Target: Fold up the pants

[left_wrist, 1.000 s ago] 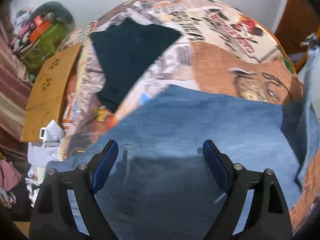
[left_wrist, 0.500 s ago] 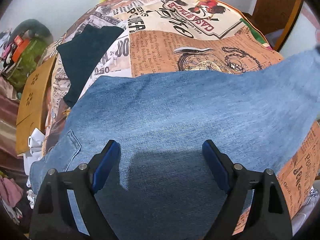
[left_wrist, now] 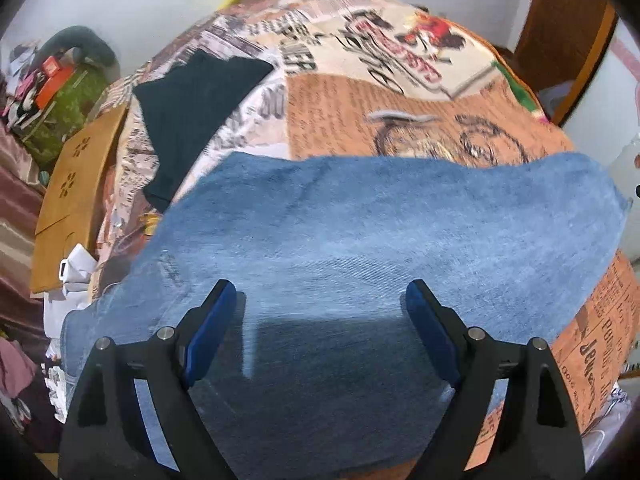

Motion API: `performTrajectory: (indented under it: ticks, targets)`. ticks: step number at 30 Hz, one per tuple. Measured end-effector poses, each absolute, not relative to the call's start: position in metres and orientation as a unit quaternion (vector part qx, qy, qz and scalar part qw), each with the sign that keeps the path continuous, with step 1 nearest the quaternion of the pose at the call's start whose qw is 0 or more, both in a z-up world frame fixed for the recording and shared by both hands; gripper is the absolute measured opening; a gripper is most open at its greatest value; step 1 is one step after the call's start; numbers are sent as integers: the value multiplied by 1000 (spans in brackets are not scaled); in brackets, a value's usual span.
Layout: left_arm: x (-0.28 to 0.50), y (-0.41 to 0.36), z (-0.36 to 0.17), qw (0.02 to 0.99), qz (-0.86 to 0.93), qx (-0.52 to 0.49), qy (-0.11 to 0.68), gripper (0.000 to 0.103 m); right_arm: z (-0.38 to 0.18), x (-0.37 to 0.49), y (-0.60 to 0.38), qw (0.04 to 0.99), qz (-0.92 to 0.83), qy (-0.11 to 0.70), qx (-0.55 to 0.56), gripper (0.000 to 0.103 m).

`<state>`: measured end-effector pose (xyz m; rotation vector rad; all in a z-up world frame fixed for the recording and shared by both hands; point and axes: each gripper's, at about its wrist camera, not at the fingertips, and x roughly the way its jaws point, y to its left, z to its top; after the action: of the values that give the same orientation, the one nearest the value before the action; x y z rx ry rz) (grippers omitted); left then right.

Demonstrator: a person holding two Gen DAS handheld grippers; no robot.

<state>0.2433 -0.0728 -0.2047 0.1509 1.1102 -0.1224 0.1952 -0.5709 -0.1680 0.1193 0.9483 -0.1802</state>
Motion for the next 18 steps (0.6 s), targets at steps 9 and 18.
performTrajectory:
  ticks: [9, 18]
  targets:
    - [228, 9, -155, 882, 5, 35, 469, 87, -109, 209, -461, 928, 29, 371, 20, 63]
    - [212, 136, -135, 890, 97, -13, 445, 91, -105, 232, -316, 918, 180, 352, -26, 63]
